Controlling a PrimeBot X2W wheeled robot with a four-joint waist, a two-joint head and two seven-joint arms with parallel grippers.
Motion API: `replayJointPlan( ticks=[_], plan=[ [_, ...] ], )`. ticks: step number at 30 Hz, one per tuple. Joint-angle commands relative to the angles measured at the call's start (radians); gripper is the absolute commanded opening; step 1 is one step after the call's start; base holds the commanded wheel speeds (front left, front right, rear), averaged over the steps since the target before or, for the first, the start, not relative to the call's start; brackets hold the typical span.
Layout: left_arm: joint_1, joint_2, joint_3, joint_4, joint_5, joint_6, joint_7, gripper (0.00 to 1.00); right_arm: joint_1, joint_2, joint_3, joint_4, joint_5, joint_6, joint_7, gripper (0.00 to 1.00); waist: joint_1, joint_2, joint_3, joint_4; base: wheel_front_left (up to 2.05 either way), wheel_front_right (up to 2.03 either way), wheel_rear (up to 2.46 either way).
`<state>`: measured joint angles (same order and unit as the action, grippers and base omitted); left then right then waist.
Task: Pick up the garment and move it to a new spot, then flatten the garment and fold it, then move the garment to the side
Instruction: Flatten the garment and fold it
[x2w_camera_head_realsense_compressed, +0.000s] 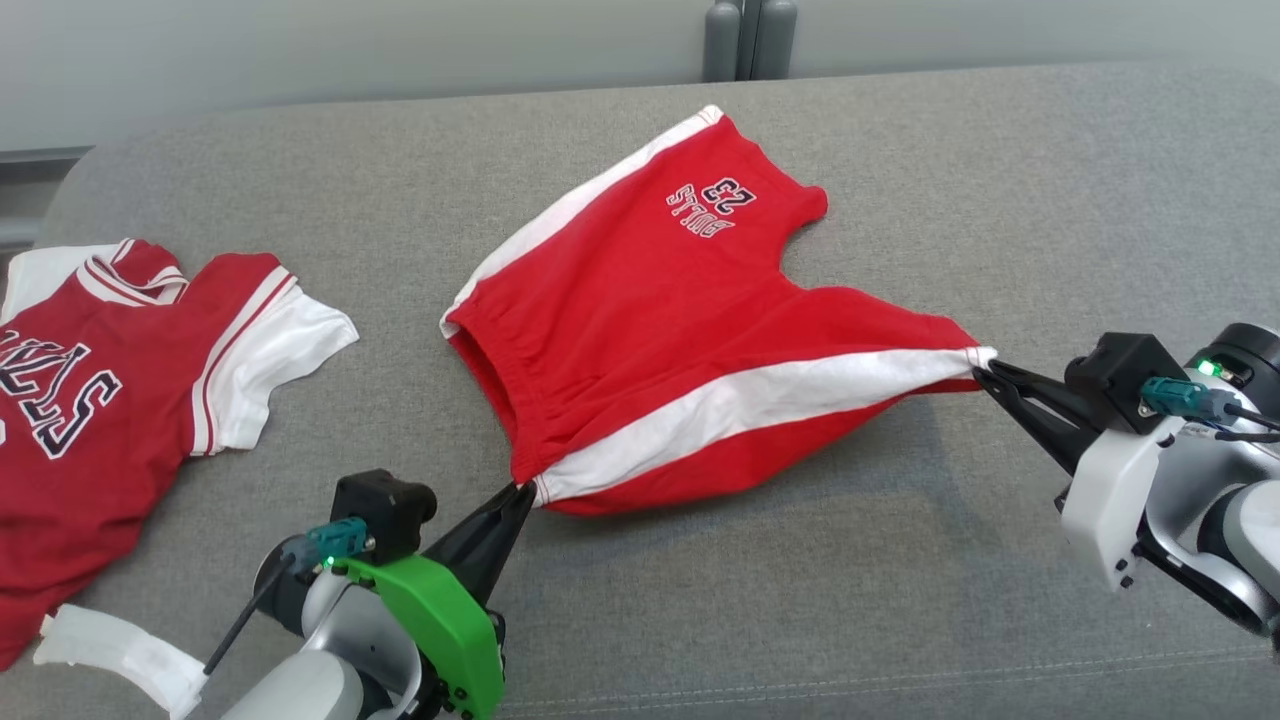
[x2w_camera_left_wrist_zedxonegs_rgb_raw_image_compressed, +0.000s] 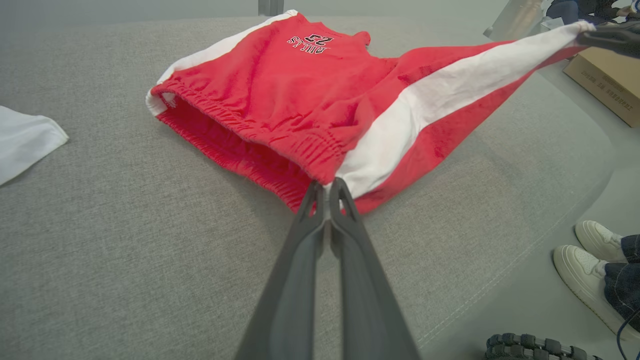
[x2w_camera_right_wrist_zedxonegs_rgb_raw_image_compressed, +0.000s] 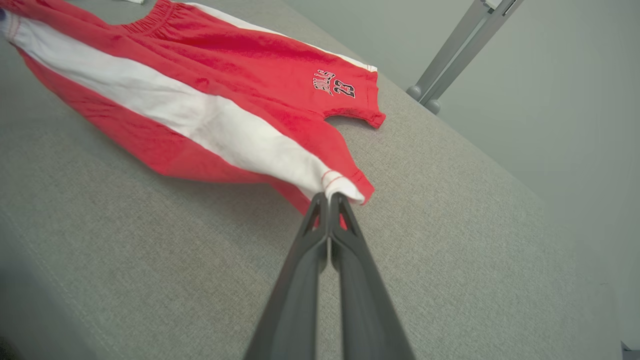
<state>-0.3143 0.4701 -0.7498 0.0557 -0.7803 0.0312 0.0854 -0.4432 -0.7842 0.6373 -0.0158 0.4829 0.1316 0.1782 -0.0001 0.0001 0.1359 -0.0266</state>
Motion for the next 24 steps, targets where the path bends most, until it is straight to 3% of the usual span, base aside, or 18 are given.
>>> replayJointPlan(
  ticks=[1,8,13,18,24],
  plan=[
    [0.031,0.015,-0.002,-0.013,0.0,0.011,-0.002,0.0,0.031,-0.012,-0.012,-0.018,0.011,-0.002,0.012,0.0,0.0001,-0.0001,-0.03,0.002,0.0,0.0,0.0],
    [0.124,0.043,0.001,-0.104,-0.026,0.067,0.013,0.0,0.183,-0.052,-0.121,-0.106,0.024,-0.002,0.087,0.0,0.0001,-0.0001,-0.064,0.003,0.0,0.0,0.0],
    [0.163,0.039,0.059,-0.178,-0.094,0.09,-0.019,0.0,0.273,-0.013,-0.221,-0.165,0.047,-0.002,0.106,0.0,0.0001,-0.0001,-0.058,0.009,0.0,0.0,0.0],
    [0.093,0.022,0.085,-0.183,-0.112,0.076,-0.017,0.0,0.195,0.013,-0.222,-0.159,0.0,-0.002,0.107,0.0,0.0001,-0.0001,-0.018,0.03,0.0,0.0,0.0],
    [-0.036,-0.048,0.084,-0.097,-0.099,0.058,-0.012,0.0,0.003,0.02,-0.159,-0.061,-0.058,-0.002,0.1,0.0,0.0001,-0.0001,0.057,0.08,0.0,0.0,0.0]
  ],
)
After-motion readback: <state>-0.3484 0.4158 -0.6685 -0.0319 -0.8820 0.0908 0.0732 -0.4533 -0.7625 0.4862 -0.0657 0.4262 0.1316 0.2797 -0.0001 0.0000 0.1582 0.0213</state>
